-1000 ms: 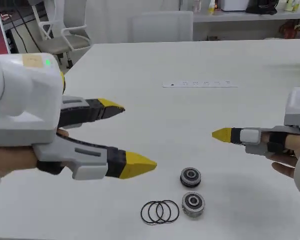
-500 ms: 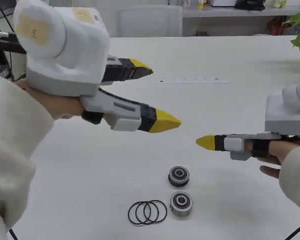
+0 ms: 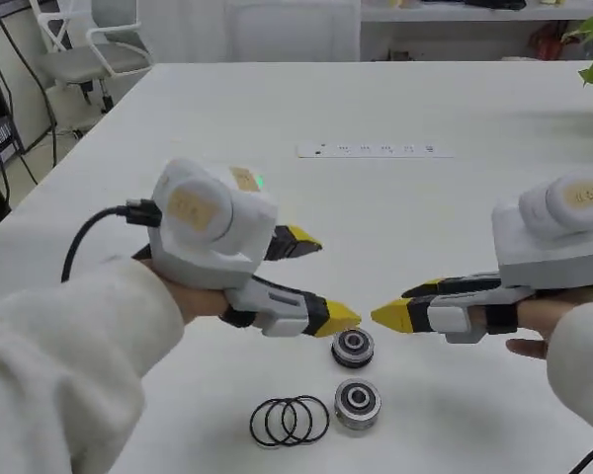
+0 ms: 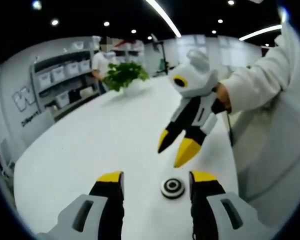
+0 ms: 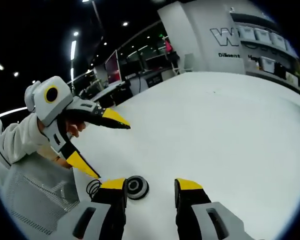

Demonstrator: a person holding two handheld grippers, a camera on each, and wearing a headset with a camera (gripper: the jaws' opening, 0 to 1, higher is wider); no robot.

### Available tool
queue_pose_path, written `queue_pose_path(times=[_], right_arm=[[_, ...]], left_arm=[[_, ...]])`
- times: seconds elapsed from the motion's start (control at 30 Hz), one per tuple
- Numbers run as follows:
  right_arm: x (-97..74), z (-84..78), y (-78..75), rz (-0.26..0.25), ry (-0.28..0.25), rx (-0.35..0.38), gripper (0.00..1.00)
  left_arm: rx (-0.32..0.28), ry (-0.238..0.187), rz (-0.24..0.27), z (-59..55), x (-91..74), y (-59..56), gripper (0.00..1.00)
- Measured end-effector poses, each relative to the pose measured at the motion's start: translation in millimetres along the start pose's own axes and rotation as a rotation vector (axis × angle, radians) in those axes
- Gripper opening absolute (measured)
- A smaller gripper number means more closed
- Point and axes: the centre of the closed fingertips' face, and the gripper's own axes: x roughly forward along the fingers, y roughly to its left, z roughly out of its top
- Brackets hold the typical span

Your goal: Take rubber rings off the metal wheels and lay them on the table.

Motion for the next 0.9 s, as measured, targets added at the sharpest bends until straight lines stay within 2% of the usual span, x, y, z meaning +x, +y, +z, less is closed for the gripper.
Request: queue_pose_path(times=[0.2, 0.3, 0.4, 0.47, 0.57, 0.63, 0.77, 0.8, 0.9], right_arm=[[6.0, -14.6, 2.3, 0.016, 0.064, -0.032, 0.36], [8.7, -18.6, 6.8, 0.034, 0.086, -0.045, 0.37], [10.9, -23.6, 10.0, 0.044, 0.107, -0.066, 0.39], [12.1, -29.1, 9.9, 0.047, 0.133, -0.083, 0.39], [14.3, -31.7, 10.0, 0.050, 0.143, -0.098, 0.38], [15.2, -33.7, 11.5, 0.053, 0.151, -0.114, 0.37], [17.1, -35.6, 14.7, 0.053, 0.158, -0.165, 0.33], [18.0, -36.4, 14.9, 0.051, 0.161, -0.184, 0.32], [19.7, -37.2, 17.9, 0.058, 0.162, -0.213, 0.29]], left_arm=[[-0.042, -0.018, 0.016, -10.1, 9.6, 3.6, 0.45], [-0.037, -0.008, 0.048, -19.5, 13.3, 4.9, 0.35], [-0.036, -0.002, 0.032, -22.4, 17.2, -0.3, 0.29], [-0.035, -0.003, 0.029, -21.4, 18.7, -1.7, 0.29], [-0.053, -0.009, 0.015, -20.0, 21.5, -6.3, 0.29], [-0.047, 0.009, 0.005, -22.7, 25.0, -11.1, 0.28], [-0.045, 0.015, -0.010, -21.7, 31.4, -18.9, 0.26], [-0.018, 0.030, -0.014, -24.2, 32.9, -20.2, 0.25], [-0.024, 0.040, -0.013, -27.3, 35.3, -20.3, 0.25]])
